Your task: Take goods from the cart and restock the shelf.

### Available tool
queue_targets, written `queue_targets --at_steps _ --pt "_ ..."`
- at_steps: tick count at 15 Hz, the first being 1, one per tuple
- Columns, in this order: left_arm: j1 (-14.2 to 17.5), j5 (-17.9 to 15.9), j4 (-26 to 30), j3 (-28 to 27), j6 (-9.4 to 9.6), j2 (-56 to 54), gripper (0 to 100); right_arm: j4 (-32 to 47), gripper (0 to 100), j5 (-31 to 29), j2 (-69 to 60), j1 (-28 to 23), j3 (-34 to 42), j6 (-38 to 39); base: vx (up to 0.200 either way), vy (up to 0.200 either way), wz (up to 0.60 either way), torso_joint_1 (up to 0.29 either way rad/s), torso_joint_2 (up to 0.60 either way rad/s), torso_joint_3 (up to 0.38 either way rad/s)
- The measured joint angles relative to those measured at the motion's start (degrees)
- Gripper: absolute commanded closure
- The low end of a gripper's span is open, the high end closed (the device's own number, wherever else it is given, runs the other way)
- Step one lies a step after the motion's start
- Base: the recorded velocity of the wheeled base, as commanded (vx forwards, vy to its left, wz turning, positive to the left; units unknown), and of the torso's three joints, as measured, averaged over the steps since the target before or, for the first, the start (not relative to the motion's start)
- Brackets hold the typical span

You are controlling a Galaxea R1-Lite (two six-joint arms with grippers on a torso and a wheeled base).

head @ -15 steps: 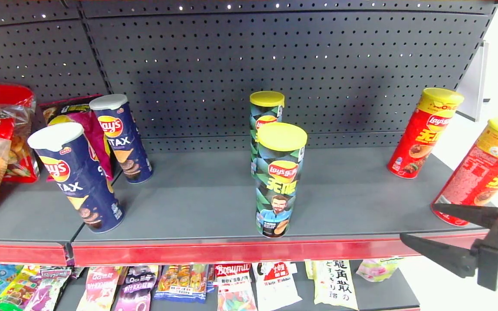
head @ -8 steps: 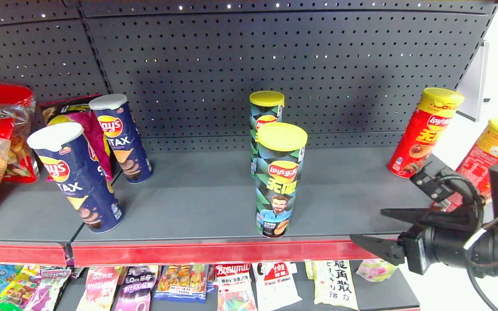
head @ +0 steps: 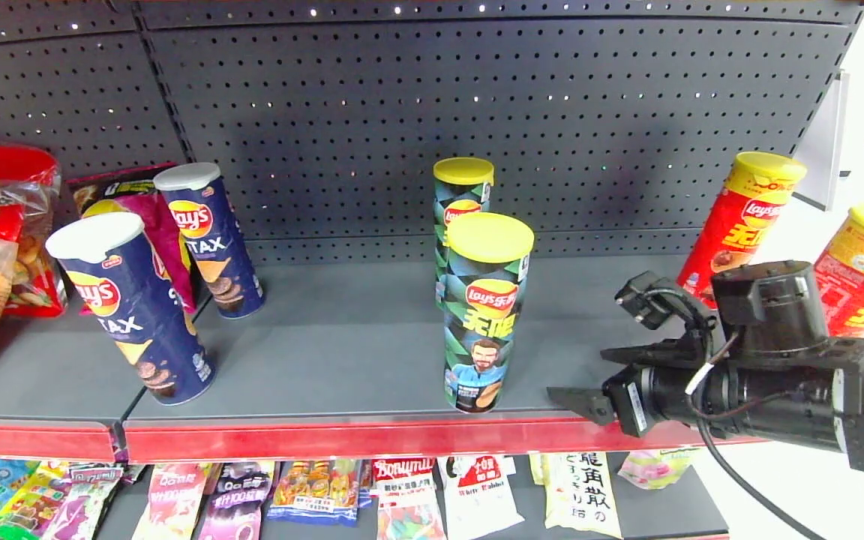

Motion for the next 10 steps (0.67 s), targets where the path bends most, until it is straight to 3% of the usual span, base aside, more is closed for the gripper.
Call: queue_targets --at_steps 10 --pt "0.0 0.0 0.0 0.0 -0.02 0.0 0 -0.3 0 -1.5 7.8 3.3 -6.1 0.0 0.0 0.0 0.0 0.0 0.0 0.0"
